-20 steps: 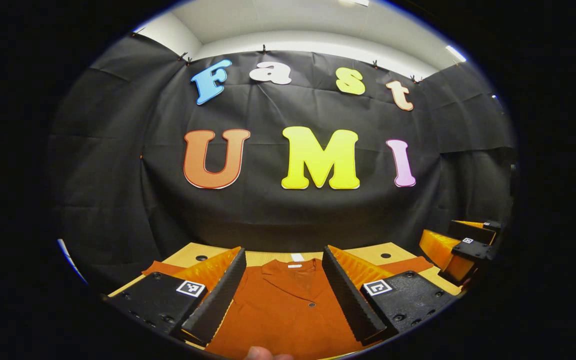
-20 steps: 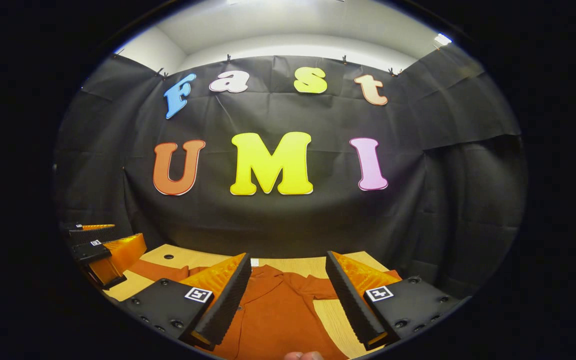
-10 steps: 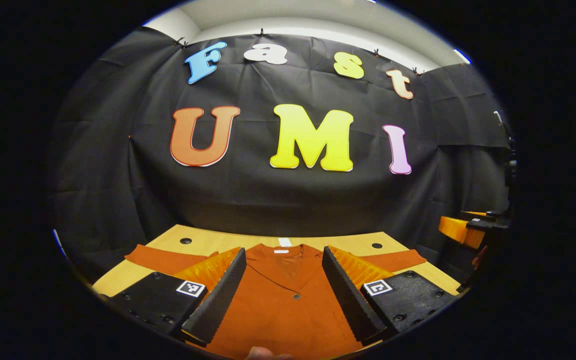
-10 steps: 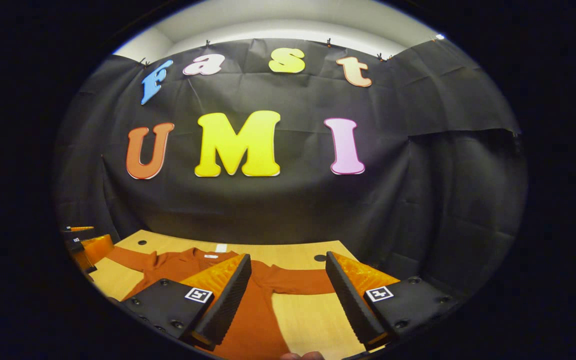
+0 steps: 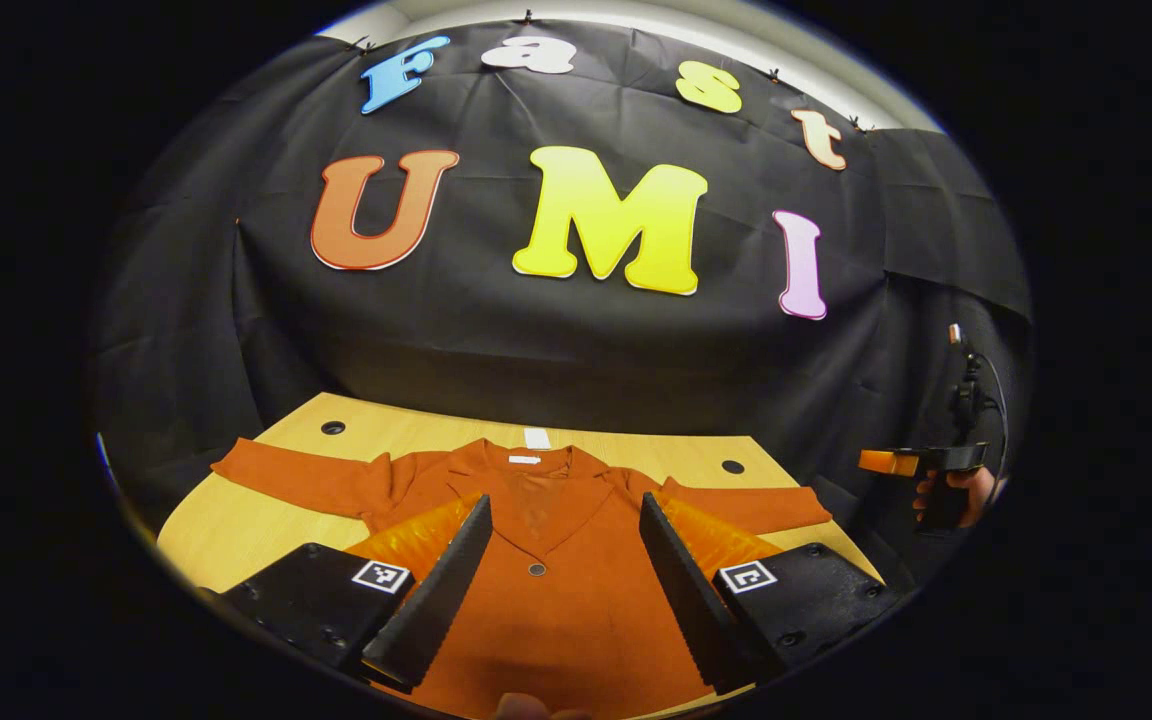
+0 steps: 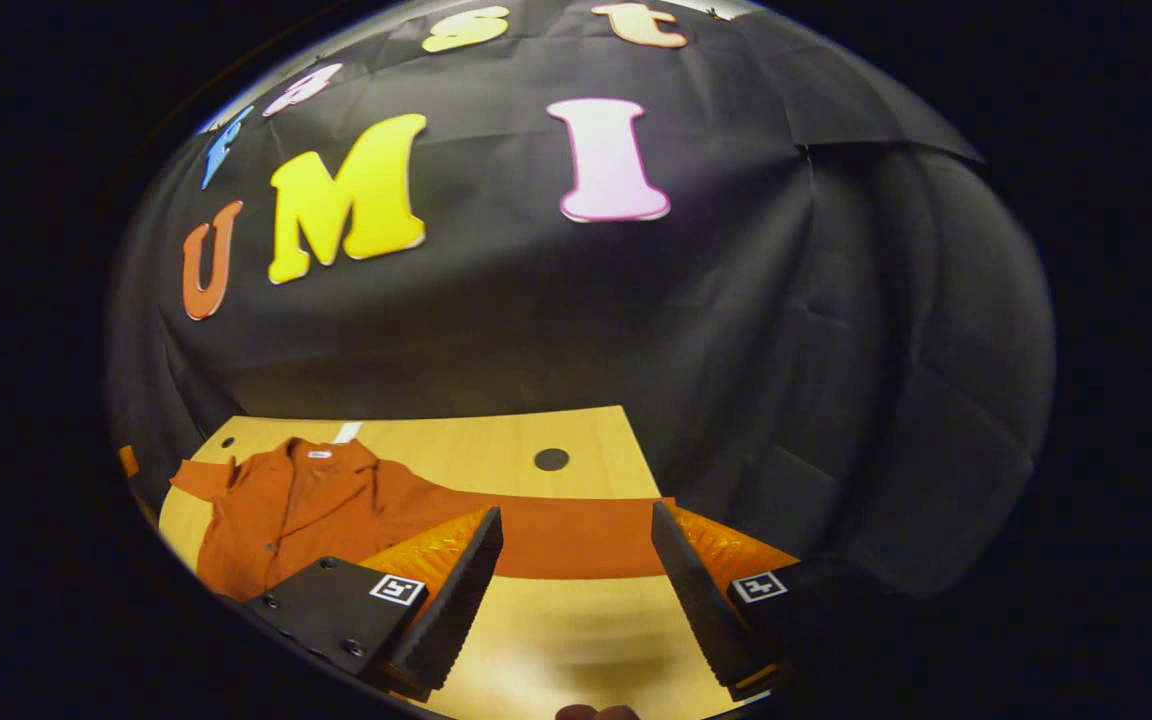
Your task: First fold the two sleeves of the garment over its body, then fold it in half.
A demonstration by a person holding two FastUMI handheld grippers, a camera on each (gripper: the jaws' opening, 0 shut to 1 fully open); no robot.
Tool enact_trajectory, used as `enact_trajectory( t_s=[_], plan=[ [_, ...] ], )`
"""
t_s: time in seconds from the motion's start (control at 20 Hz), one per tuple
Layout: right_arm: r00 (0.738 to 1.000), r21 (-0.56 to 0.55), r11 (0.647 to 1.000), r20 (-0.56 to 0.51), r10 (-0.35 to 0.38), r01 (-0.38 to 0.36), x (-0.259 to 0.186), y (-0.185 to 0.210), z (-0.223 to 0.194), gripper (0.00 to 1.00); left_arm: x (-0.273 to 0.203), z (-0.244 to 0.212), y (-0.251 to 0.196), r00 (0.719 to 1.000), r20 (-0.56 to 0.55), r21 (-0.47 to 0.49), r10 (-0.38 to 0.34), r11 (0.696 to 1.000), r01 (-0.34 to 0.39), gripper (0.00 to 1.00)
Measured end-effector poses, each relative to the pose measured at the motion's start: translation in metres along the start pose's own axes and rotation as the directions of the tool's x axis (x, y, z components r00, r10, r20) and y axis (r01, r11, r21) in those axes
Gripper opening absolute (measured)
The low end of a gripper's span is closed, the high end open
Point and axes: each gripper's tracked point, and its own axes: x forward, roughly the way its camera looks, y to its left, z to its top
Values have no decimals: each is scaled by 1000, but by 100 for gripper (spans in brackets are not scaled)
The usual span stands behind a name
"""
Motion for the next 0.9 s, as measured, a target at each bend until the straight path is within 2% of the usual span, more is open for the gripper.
enact_trajectory(
  t_s=[0.15,0.25,0.35,0.4,0.45,0.55,0.6,0.65,0.7,0.75,0.8,0.85,0.9],
  plan=[
    [996,65,998,-92,13,-7,77,-44,-31,94,7,-14,-19,997,-67,-21,32,999,-33,97],
    [989,110,994,-145,21,-5,124,-68,-58,94,6,-27,-29,992,-122,0,37,999,-37,96],
    [988,160,987,-144,49,-25,163,-77,-71,97,7,-33,-34,987,-154,29,39,999,-35,96],
    [986,198,979,-150,68,-37,175,-76,-80,94,9,-38,-36,982,-183,50,42,998,-34,96],
    [983,223,974,-167,80,-41,187,-76,-89,97,10,-42,-38,978,-206,69,43,997,-29,97],
    [976,258,966,-207,69,-14,205,-85,-110,94,11,-41,-40,975,-216,107,44,994,-21,97],
    [976,327,944,-190,105,-38,211,-78,-106,94,12,-39,-39,975,-218,120,48,993,-22,97],
    [975,358,933,-199,101,-24,215,-80,-106,98,14,-39,-38,974,-221,127,58,991,-31,97],
    [970,383,923,-214,116,-26,211,-74,-107,96,14,-37,-38,973,-221,130,65,991,-36,97],
    [965,423,905,-218,147,-42,209,-66,-105,92,16,-38,-40,973,-221,129,61,991,-33,97],
    [959,438,899,-245,139,-19,208,-63,-108,78,17,-38,-42,973,-225,132,60,991,-31,97],
    [957,432,902,-262,125,1,205,-62,-106,64,17,-39,-42,971,-229,137,63,990,-31,97],
    [955,410,912,-273,114,8,201,-63,-104,60,18,-38,-44,971,-231,138,63,990,-31,97]
  ],
)
